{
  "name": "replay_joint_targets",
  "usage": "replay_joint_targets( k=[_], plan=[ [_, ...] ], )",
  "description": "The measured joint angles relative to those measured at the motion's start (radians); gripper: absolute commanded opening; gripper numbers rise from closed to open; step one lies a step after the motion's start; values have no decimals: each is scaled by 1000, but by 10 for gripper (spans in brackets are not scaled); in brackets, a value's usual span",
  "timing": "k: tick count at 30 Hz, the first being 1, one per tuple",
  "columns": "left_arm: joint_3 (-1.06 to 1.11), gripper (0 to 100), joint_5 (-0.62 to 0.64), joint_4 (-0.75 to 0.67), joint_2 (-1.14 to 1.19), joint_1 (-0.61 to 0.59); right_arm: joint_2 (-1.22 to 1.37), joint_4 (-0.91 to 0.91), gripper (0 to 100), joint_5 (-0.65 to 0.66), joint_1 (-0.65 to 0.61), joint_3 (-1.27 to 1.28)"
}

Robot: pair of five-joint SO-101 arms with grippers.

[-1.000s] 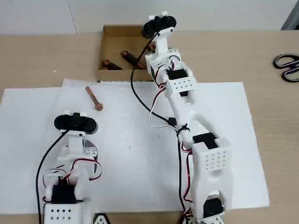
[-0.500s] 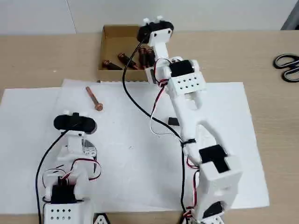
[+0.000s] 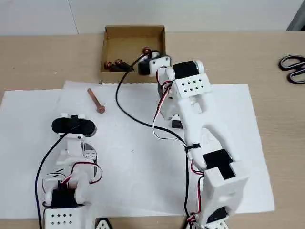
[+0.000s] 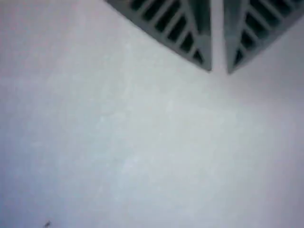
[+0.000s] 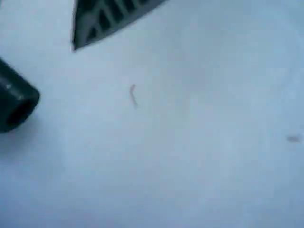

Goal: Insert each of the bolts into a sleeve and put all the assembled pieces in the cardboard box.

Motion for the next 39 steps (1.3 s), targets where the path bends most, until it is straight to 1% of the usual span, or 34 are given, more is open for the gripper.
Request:
replay_joint_targets(
  k=[3,8,11,17,28,33,39],
  plan=[
    [0,6,0,0,0,0,0,2,104,160,0,0],
    [0,6,0,0,0,0,0,2,104,336,8,0],
    [0,6,0,0,0,0,11,2,104,422,6,0],
    [0,6,0,0,0,0,86,2,104,549,21,0],
    [0,6,0,0,0,0,190,-5,104,687,106,-2],
    [0,6,0,0,0,0,247,-48,102,700,124,-3],
    [0,6,0,0,0,0,287,-51,102,700,121,-8]
  ],
)
